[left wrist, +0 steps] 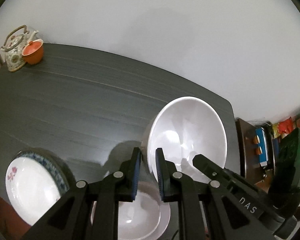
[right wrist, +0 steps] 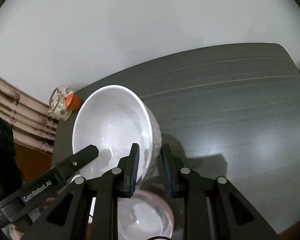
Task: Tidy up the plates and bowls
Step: 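Lift and carry the 'Rabbit' bowl over the nested pink-rimmed bowl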
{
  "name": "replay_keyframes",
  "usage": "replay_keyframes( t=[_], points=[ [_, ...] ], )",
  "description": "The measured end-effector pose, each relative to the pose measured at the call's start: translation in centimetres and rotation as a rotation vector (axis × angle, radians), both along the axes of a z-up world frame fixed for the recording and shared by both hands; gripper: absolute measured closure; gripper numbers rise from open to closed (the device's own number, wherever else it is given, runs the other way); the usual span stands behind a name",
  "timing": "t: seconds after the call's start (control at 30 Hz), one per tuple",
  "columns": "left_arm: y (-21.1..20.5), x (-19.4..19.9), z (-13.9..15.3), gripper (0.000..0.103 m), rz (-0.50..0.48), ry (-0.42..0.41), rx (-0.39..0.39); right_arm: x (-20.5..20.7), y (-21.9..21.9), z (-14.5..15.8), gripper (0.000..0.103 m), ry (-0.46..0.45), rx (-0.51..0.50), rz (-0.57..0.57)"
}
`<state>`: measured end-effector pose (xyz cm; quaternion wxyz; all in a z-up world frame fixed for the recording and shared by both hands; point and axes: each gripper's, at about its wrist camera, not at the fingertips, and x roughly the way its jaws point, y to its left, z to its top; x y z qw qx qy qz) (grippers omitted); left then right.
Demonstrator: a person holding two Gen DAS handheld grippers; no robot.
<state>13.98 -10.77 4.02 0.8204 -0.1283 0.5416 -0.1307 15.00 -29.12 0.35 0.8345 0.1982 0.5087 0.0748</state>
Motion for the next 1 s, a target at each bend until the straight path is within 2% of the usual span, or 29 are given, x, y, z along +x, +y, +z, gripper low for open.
replay_keyframes(
  t=[0.13, 0.37, 0.5, 1.0],
  points=[
    [0.2, -2.8, 0.2, 0.088, 0.002, -0.004, -0.007, -2.9, 0.7, 0.3, 0.081, -0.006, -0.002, 0.007],
    [4.0, -6.9, 0.0, 0.088, 0.016, 0.012, -0.011, -6.4, 2.3, -0.1, 0.081, -0.005, -0.007, 0.021],
    [4.9, -8.6, -0.8, 0.088, 0.028, 0.024, -0.009, -7.8, 2.9, -0.7, 0.081, 0.006, -0.009, 0.033],
    [6.3, -9.9, -2.7, 0.088, 0.036, 0.066, 0.008, -9.7, 5.4, -3.4, 0.081, 0.059, -0.011, 0.05]
  ],
)
